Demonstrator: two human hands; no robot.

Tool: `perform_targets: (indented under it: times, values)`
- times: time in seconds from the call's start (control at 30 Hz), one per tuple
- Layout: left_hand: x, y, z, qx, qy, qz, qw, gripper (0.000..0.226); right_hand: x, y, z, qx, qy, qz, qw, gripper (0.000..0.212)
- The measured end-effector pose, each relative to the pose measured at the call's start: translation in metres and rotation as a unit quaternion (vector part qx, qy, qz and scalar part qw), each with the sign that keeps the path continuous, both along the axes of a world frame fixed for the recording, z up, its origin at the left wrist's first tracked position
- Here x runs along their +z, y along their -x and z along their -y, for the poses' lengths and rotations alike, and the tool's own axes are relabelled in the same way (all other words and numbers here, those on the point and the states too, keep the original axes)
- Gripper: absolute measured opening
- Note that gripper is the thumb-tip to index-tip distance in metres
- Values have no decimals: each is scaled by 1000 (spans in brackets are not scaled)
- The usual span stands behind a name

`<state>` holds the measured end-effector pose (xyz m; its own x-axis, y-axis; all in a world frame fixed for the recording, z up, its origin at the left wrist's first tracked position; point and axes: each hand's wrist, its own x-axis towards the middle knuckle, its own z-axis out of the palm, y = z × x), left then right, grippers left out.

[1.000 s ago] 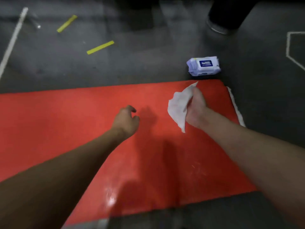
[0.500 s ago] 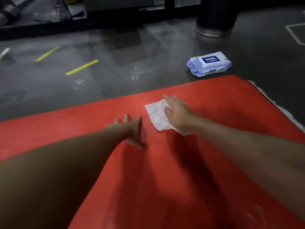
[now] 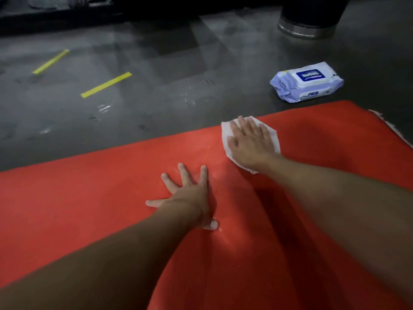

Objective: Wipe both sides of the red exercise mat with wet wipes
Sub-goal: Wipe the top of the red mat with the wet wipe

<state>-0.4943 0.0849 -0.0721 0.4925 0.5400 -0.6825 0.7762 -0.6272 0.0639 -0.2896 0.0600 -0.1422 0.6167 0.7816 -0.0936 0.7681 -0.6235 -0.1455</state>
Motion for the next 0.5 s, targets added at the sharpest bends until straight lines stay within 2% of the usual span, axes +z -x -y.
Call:
perform_targets:
  times: [0.07,0.1,0.17,0.23,0.27,0.37,0.4,0.5]
  values:
    - [3,-1,1,11,4,0,1000,132,0,13,-14,-40,-7,4,999,62]
    - [5,-1,3,13,7,-2,1000,132,0,22,-16,-18,-5,5,1000,63]
    - [7,-2,4,14,10,-6,1000,132,-3,33,-11,91,-6,22,996,67]
    - [8,-2,4,13,9,-12,1000,132,1,15,-5,151,6,34,988,67]
    - [8,-2,4,12,6,-14,1000,132,2,2,-6,131,13,42,990,64]
    - [6,-3,4,10,3,-20,1000,133,3,-1,-11,-11,22,30,999,60]
    - [5,-3,3,8,5,-21,1000,133,0,13,-15,-6,6,27,1000,62]
    - [5,-3,0,-1,14,-20,1000,134,-5,53,-7,166,-23,45,985,70]
